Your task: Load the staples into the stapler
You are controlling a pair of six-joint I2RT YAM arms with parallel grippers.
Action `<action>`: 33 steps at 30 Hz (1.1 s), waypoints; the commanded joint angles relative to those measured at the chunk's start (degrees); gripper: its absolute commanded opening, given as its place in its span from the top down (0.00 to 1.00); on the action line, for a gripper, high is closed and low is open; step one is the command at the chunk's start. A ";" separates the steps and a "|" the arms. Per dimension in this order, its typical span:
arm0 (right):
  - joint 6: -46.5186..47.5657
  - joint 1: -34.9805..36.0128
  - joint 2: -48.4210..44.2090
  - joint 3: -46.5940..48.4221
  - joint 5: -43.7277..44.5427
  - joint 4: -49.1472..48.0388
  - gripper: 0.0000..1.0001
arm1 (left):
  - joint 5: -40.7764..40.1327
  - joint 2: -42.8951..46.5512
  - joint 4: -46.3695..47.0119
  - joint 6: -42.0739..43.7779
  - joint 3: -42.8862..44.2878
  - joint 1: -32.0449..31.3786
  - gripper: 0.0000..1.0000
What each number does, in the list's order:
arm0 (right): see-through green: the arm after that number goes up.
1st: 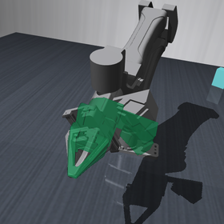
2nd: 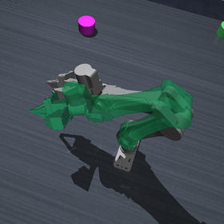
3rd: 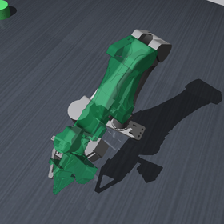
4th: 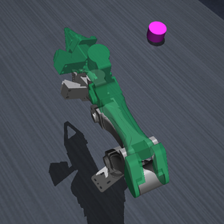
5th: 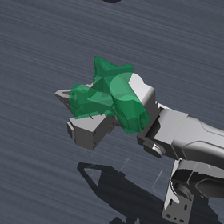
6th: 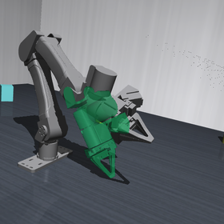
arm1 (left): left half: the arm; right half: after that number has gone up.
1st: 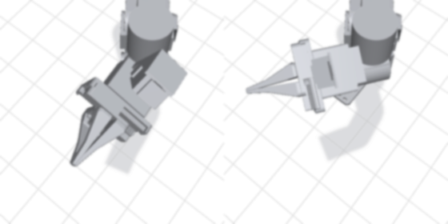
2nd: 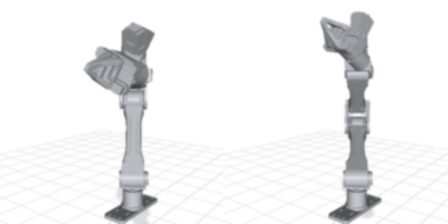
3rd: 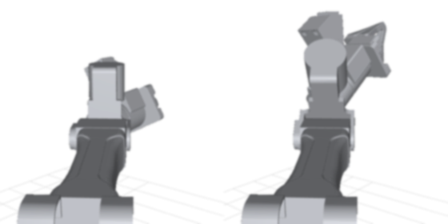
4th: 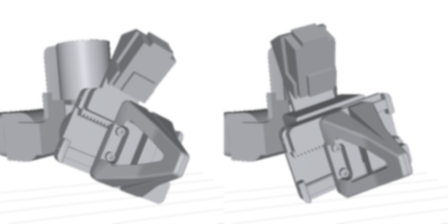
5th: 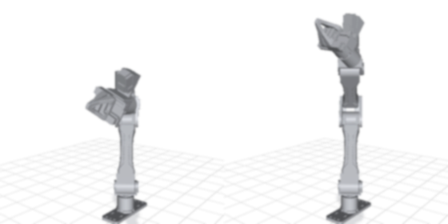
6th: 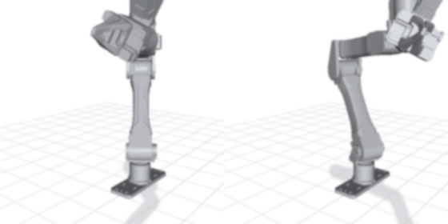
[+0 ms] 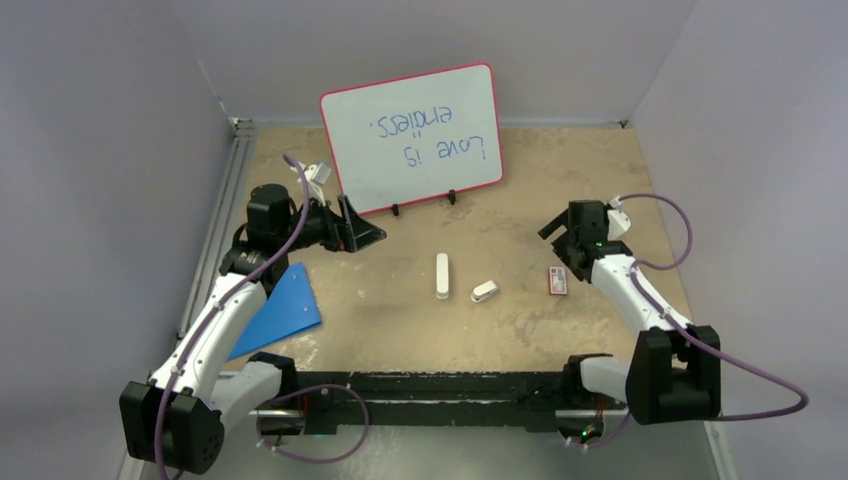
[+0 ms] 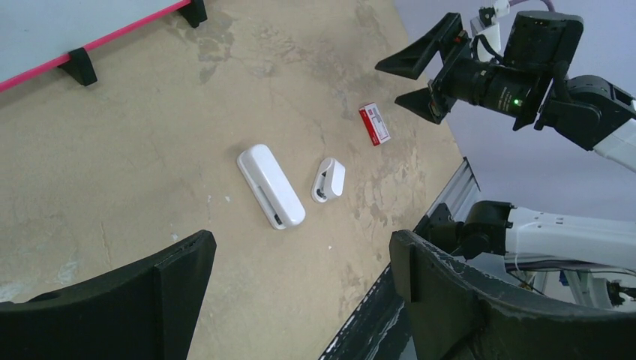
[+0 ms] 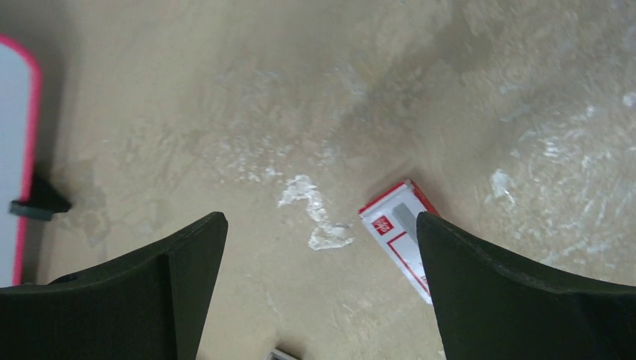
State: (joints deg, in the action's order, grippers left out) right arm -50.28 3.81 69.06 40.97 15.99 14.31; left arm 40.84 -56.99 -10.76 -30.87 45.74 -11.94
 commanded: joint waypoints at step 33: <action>-2.58 1.15 4.87 -2.88 -0.04 2.94 0.28 | -11.38 1.34 -3.91 1.40 1.28 0.43 0.13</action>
State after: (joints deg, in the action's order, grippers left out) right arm -53.95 3.95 73.84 37.52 15.55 16.84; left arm 31.48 -56.29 -14.83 -30.68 45.74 -11.94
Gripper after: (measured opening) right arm 0.773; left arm 0.870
